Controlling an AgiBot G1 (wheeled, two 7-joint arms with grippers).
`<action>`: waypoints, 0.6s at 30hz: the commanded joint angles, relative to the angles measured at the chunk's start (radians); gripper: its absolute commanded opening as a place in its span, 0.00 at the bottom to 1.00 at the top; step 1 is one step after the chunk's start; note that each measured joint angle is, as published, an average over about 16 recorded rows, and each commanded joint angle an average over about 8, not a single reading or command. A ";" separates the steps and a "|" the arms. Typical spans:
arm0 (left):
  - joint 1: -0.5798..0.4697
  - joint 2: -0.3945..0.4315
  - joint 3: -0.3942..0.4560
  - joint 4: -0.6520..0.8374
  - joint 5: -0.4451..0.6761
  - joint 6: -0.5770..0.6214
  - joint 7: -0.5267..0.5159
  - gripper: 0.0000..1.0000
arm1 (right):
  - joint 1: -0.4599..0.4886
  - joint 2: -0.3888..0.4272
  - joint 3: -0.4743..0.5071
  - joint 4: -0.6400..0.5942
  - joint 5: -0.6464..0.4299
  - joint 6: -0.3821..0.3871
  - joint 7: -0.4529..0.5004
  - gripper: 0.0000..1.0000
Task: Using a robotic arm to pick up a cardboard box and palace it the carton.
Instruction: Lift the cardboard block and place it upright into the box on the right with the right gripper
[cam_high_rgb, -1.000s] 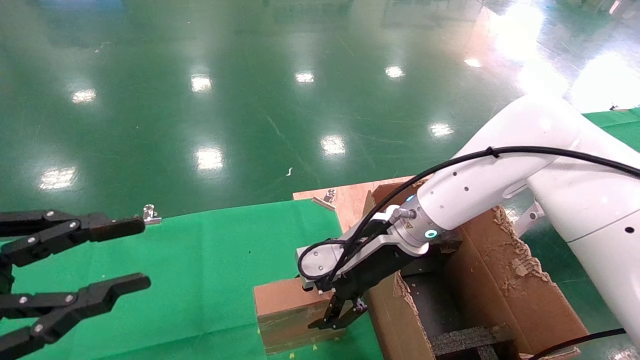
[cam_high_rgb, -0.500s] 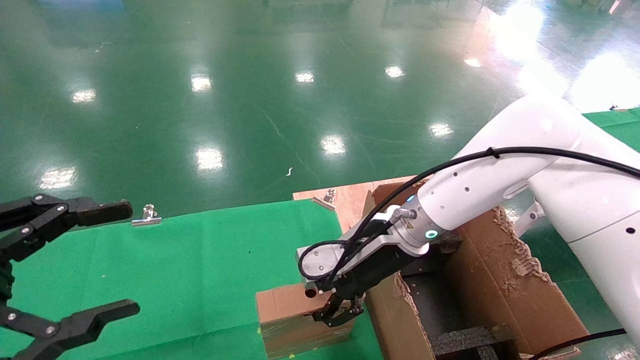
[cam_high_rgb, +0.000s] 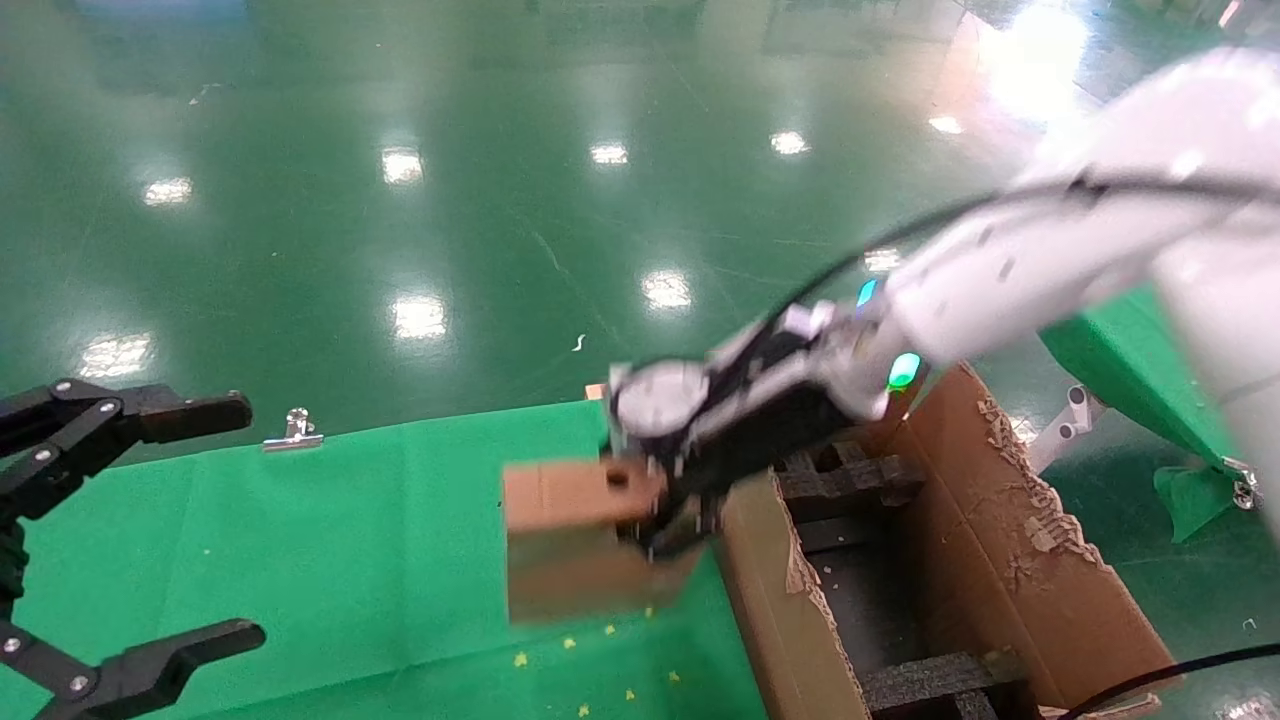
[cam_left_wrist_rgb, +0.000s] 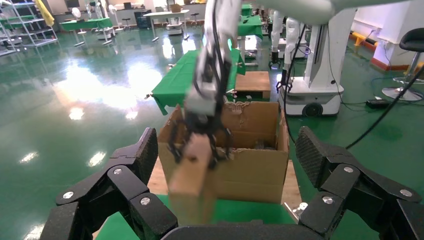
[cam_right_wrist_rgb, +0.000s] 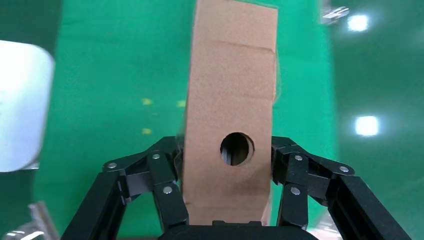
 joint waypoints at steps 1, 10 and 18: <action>0.000 0.000 0.000 0.000 0.000 0.000 0.000 1.00 | 0.051 0.003 0.004 -0.017 0.008 -0.010 -0.004 0.00; 0.000 0.000 0.001 0.000 0.000 0.000 0.000 1.00 | 0.276 0.031 -0.080 -0.116 0.092 -0.017 -0.039 0.00; 0.000 0.000 0.001 0.000 -0.001 0.000 0.001 1.00 | 0.344 0.097 -0.147 -0.178 0.165 -0.008 -0.057 0.00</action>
